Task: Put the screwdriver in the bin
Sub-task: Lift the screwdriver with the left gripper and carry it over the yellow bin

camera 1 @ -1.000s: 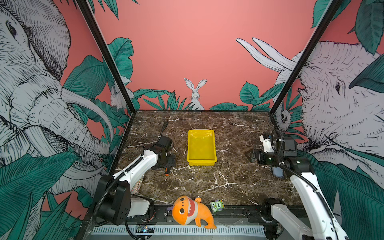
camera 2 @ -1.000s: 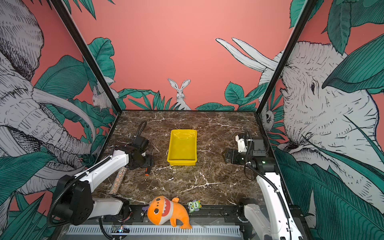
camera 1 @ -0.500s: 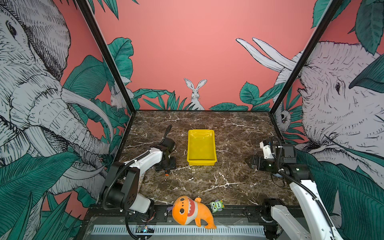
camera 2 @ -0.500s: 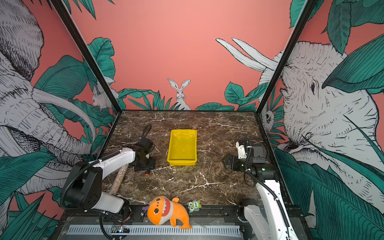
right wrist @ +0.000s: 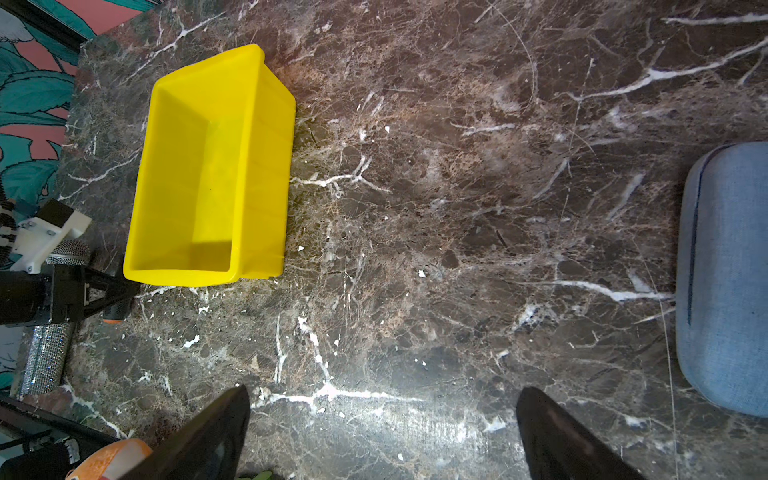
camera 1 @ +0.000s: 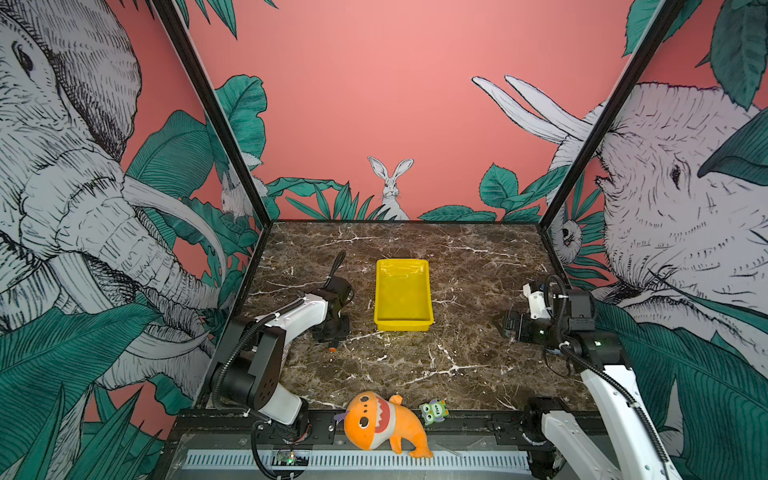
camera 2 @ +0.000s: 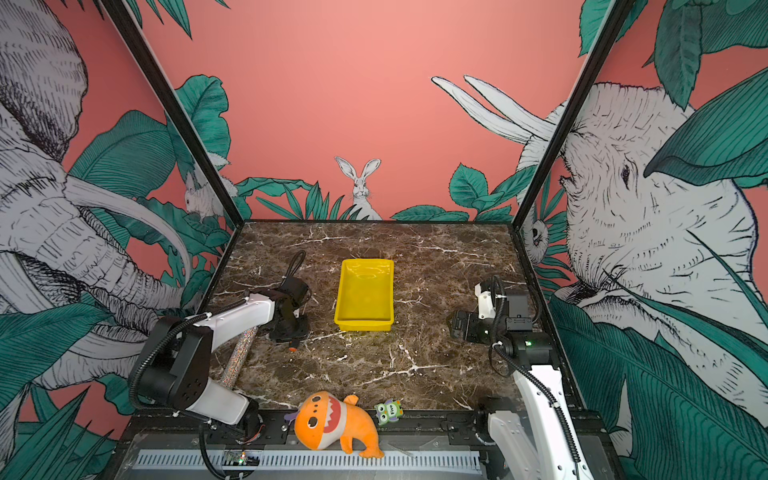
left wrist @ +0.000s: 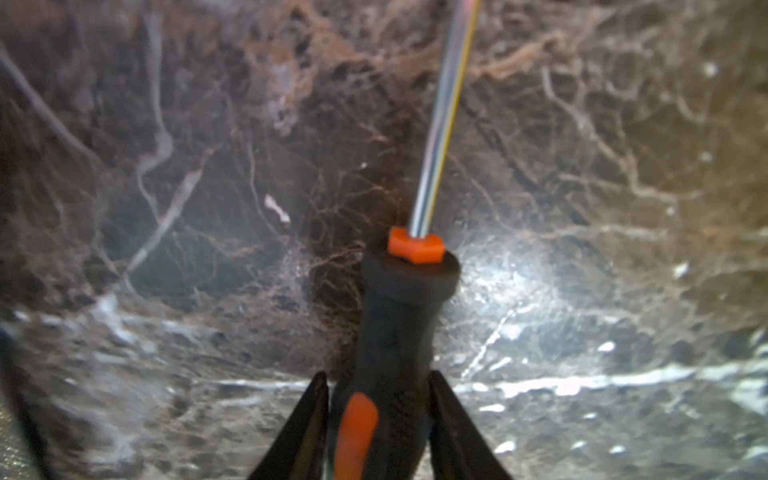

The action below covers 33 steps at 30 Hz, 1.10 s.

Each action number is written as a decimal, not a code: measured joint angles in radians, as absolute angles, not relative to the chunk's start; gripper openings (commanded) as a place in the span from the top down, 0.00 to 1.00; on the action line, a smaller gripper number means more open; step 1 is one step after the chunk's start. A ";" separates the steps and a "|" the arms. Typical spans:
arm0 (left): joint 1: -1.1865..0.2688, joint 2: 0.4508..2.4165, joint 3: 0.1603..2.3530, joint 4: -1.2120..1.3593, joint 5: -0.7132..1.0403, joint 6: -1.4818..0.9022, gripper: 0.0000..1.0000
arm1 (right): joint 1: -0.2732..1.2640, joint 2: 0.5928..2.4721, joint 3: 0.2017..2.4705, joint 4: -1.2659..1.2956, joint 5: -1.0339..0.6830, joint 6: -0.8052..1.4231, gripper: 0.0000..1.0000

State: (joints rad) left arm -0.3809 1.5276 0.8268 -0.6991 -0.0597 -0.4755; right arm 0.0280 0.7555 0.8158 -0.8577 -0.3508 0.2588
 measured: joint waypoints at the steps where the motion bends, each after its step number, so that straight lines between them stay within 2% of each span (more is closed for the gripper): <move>1: -0.381 1.526 0.827 -0.699 -0.057 -0.472 0.94 | 0.028 0.755 0.816 -0.858 -0.350 0.259 0.00; 8: -0.385 1.520 0.826 -0.704 -0.072 -0.475 1.00 | 0.028 0.752 0.816 -0.858 -0.347 0.260 0.00; 17: -0.385 1.454 0.870 -0.783 -0.097 -0.473 1.00 | 0.028 0.739 0.816 -0.858 -0.337 0.262 0.00; 26: -0.408 1.343 1.031 -0.872 -0.110 -0.475 1.00 | 0.028 0.739 0.816 -0.858 -0.332 0.262 0.00; 33: -0.563 1.440 1.288 -0.883 -0.095 -0.484 1.00 | 0.028 0.739 0.816 -0.859 -0.332 0.262 0.01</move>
State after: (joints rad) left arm -0.5629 1.4403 1.2881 -0.8833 -0.0952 -0.4839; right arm 0.0280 0.7395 0.8158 -0.8585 -0.3317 0.2623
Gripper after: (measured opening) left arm 0.293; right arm 0.995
